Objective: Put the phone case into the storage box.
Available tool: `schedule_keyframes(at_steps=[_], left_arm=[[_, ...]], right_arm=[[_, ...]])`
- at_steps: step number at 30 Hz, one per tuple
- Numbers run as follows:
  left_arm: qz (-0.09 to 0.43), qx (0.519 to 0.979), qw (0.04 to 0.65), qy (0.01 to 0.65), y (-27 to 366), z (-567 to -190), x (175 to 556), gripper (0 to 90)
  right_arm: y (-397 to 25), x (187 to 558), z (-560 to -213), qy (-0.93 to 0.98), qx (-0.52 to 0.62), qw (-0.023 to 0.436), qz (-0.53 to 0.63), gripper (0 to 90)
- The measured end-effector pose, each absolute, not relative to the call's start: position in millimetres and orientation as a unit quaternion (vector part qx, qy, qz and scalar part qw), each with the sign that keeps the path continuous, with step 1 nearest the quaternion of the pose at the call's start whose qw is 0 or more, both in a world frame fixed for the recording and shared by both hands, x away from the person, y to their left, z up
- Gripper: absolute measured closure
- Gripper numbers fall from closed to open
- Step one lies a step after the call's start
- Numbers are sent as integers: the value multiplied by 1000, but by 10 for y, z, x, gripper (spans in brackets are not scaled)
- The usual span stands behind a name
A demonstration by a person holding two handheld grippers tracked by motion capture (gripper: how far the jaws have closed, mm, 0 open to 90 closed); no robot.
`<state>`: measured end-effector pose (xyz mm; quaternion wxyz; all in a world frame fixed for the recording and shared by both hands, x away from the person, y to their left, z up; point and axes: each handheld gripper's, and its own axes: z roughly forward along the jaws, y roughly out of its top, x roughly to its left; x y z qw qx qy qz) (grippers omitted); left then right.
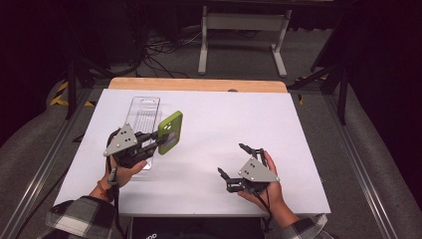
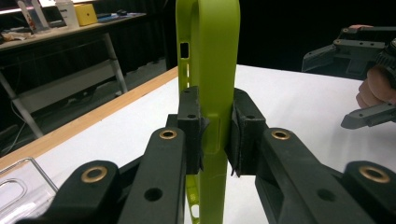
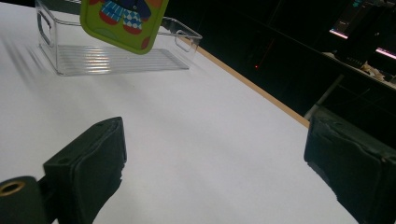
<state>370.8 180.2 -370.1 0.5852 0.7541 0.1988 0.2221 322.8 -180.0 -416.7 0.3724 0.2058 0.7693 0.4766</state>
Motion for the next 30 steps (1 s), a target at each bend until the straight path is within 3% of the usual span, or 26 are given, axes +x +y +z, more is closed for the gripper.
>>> schedule_keyframes(at_steps=[30], left_arm=[[237, 750, 583, 204, 1891, -3653, 3719, 778]], right_arm=[[-1799, 3228, -4172, 769, 206, 376, 474, 69]])
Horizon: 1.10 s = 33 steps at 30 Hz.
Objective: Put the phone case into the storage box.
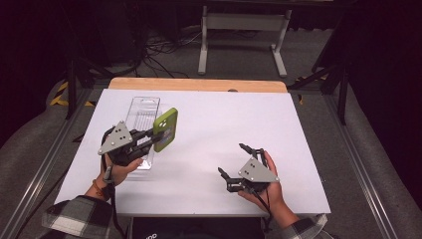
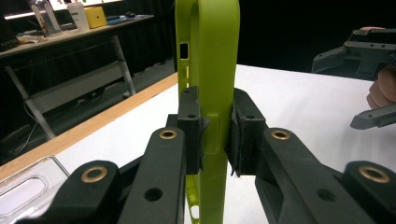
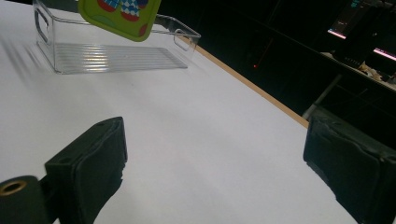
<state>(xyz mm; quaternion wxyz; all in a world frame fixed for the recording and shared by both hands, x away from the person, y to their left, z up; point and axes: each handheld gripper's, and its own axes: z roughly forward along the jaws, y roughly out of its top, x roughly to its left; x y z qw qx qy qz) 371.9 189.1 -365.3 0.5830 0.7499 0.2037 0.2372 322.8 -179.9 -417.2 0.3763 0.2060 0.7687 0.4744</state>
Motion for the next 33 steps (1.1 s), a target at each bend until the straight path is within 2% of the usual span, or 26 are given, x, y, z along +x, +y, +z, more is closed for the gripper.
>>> schedule_keyframes(at_steps=[33], left_arm=[[244, 742, 585, 218, 2045, -3604, 3751, 778]], right_arm=[[-1829, 3235, -4150, 761, 211, 381, 481, 73]])
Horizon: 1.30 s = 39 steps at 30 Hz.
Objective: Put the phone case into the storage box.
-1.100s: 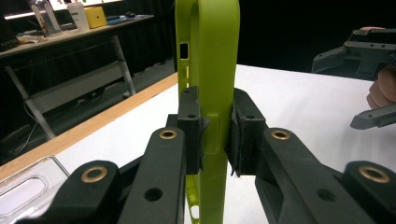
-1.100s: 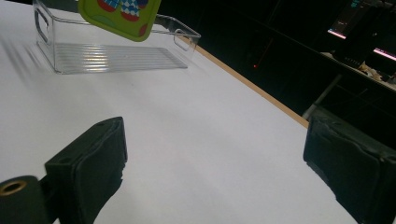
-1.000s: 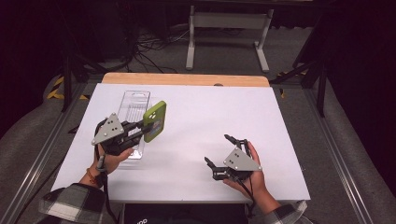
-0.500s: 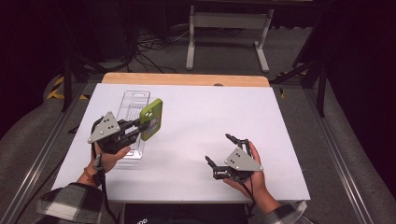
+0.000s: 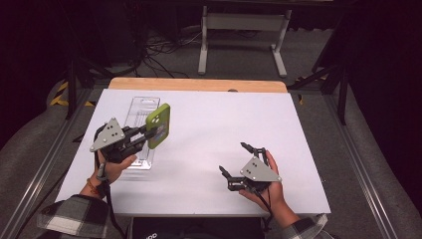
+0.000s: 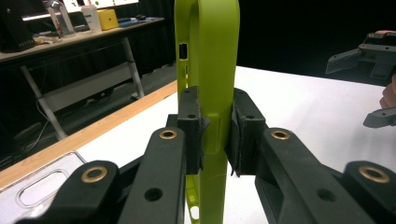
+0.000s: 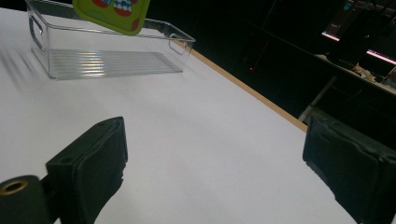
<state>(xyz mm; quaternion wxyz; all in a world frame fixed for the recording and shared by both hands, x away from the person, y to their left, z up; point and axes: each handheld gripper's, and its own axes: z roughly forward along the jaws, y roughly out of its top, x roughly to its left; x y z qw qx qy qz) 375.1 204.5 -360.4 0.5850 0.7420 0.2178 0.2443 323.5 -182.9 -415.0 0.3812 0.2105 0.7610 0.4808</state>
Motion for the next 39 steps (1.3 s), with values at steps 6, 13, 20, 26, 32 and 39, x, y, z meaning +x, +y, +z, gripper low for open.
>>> schedule_keyframes(at_steps=[6, 13, 20, 26, 32, 39], left_arm=[[247, 739, 586, 222, 2090, -3593, 3759, 778], [252, 736, 586, 227, 2149, -3580, 3773, 778], [255, 733, 587, 230, 2197, -3571, 3786, 778], [252, 729, 591, 235, 2255, -3585, 3811, 778], [255, 729, 589, 240, 2309, -3590, 3837, 779], [257, 726, 588, 247, 2375, -3604, 3869, 779]], right_arm=[[-1823, 3237, -4155, 762, 210, 379, 482, 72], [-1823, 3246, -4165, 764, 208, 377, 480, 72], [-1812, 3247, -4177, 768, 207, 375, 476, 72], [-1812, 3252, -4182, 770, 206, 374, 475, 72], [-1810, 3258, -4187, 771, 205, 373, 474, 72], [-1805, 3255, -4187, 771, 206, 372, 474, 72]])
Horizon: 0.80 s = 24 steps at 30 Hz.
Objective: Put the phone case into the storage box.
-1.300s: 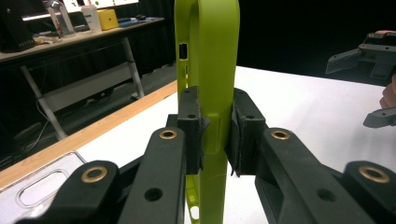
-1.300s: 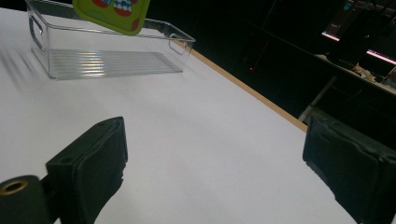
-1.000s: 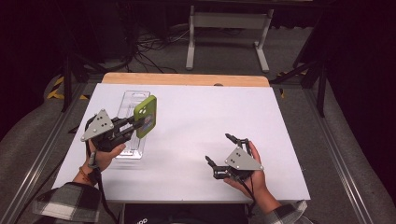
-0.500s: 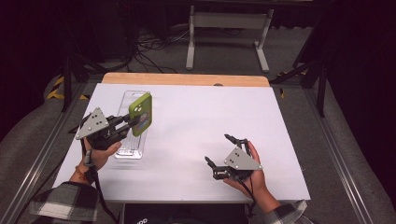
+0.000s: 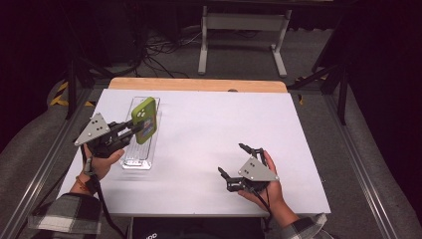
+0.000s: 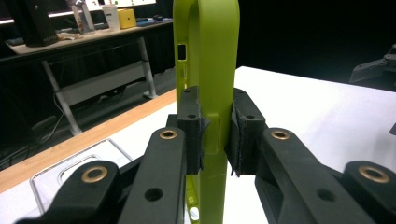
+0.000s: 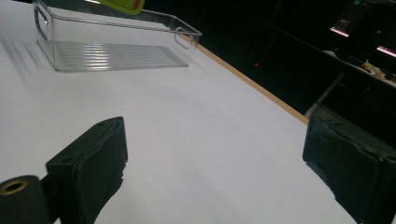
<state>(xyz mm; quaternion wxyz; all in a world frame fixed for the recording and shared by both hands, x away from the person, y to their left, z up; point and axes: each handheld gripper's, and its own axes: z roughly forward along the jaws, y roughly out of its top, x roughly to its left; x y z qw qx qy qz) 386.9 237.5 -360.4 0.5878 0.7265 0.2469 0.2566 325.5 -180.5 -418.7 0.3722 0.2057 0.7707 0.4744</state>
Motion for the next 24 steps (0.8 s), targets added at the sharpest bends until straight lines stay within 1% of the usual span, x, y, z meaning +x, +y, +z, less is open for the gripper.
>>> schedule_keyframes(at_steps=[12, 24], left_arm=[[259, 727, 583, 256, 2487, -3655, 3947, 779], [253, 737, 571, 258, 2481, -3734, 4048, 779]], right_arm=[[-1810, 3275, -4202, 773, 209, 371, 471, 76], [-1823, 3284, -4190, 769, 214, 375, 472, 83]])
